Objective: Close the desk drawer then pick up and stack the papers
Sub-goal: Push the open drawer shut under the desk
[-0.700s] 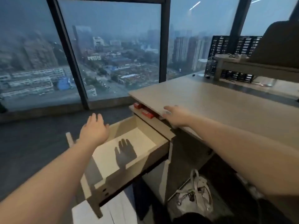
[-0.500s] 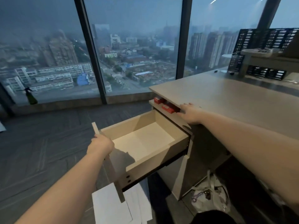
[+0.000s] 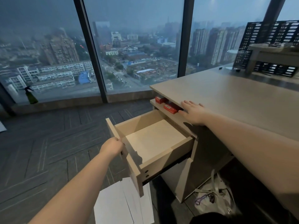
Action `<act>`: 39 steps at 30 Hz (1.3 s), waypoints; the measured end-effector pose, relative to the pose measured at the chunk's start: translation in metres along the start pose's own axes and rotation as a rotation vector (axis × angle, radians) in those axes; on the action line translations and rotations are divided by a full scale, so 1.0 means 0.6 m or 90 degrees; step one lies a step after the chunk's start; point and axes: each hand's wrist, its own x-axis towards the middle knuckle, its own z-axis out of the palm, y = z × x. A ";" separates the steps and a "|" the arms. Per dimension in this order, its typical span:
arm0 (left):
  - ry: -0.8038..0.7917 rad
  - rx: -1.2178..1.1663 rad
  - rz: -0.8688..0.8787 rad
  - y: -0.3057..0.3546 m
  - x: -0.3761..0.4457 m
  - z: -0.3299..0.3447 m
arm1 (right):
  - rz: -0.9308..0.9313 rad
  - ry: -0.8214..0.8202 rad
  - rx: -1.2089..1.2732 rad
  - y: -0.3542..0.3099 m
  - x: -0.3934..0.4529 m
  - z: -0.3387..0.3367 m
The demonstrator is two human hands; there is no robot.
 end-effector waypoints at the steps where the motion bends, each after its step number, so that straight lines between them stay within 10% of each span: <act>1: -0.007 -0.018 0.018 0.008 0.003 0.006 | -0.005 -0.006 0.003 0.002 0.003 -0.001; 39: -0.141 0.018 0.294 0.229 0.123 0.201 | -0.140 0.006 0.080 0.042 0.103 -0.001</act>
